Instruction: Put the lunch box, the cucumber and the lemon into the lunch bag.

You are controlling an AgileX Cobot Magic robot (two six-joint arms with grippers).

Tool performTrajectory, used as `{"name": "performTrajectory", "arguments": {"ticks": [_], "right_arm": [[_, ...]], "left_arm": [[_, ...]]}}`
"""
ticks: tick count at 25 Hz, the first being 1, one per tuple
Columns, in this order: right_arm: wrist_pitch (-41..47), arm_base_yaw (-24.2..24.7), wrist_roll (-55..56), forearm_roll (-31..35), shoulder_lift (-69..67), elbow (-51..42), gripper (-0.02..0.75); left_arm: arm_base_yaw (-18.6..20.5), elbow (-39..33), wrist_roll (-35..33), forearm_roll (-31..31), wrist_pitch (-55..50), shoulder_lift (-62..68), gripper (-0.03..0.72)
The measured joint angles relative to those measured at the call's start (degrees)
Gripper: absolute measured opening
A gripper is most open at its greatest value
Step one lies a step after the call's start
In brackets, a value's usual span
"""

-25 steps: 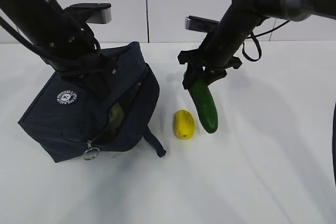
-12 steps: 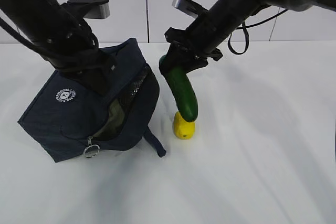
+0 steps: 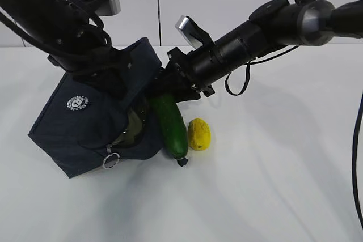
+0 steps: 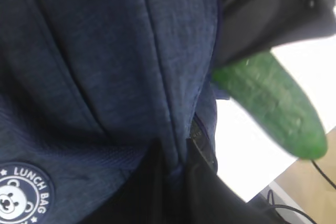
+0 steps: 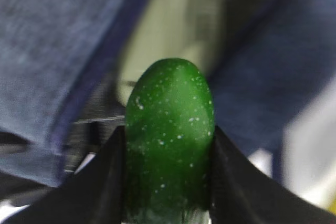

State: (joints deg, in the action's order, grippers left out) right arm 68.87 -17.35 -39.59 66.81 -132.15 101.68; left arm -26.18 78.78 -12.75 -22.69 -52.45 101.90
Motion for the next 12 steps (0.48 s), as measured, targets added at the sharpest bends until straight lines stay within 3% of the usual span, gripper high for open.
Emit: {"name": "performTrajectory", "arguments": {"ticks": [9, 12], "right_arm": [[-4.6, -0.8, -16.5, 20.8, 0.0, -6.2, 0.293], [-8.1, -2.0, -18.9, 24.7, 0.0, -7.6, 0.293]], "left_arm": [[0.0, 0.0, 0.0, -1.1, 1.0, 0.0, 0.021], [0.0, 0.0, 0.0, -1.1, 1.0, 0.0, 0.021]]}}
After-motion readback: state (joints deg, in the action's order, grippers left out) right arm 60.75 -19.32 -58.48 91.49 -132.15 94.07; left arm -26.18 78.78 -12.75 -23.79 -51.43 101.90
